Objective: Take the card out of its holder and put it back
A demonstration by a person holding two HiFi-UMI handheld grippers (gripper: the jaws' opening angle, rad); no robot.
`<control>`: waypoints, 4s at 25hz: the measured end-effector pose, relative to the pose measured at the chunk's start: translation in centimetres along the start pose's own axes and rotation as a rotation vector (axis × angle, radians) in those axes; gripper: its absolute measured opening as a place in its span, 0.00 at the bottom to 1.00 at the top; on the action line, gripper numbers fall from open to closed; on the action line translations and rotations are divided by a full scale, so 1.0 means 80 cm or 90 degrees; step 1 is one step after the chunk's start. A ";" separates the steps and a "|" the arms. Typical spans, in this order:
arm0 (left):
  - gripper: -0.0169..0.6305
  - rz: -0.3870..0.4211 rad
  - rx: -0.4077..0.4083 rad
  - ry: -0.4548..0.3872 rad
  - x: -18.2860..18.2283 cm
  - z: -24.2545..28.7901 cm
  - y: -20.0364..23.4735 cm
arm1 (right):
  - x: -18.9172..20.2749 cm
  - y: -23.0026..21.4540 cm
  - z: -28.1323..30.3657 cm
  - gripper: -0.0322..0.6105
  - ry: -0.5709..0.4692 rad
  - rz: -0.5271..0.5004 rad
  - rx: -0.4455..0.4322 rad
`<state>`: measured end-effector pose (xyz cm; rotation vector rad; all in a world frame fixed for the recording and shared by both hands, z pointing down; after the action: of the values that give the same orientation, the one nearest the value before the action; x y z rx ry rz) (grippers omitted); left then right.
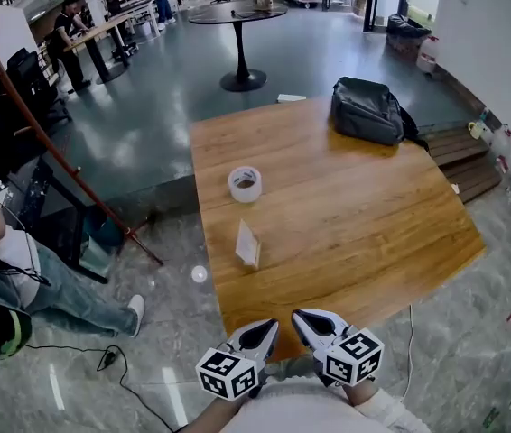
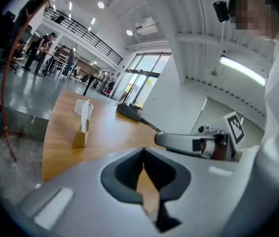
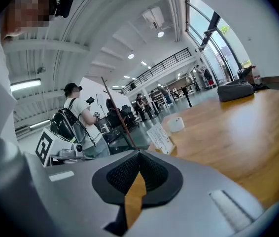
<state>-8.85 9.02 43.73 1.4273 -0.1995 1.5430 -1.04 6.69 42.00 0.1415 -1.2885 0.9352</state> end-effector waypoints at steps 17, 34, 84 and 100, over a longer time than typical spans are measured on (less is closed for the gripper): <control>0.04 -0.025 -0.127 -0.006 -0.083 0.056 0.099 | -0.032 -0.074 0.084 0.05 0.069 0.003 -0.063; 0.04 0.059 -0.113 0.121 -0.162 0.050 0.174 | -0.017 -0.061 0.112 0.05 0.089 0.035 -0.068; 0.06 -0.013 -0.067 0.451 -0.155 0.126 0.250 | -0.024 -0.110 0.154 0.05 0.077 0.105 -0.079; 0.06 0.094 -0.087 0.486 -0.157 0.124 0.235 | -0.030 -0.107 0.141 0.05 0.062 0.101 -0.072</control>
<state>-18.06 -13.83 45.19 0.6541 0.0554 2.0412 -3.85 -6.53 47.01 -0.0960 -1.2718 0.9893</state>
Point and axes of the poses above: the fingertips, and each gripper's own axes: z forward along the fingers, y to its left, x out of its underside, the point moved 3 cm from there along -z, backward along the fingers, and after that the axes turned 4 degrees about x, right-handed, at the moved point
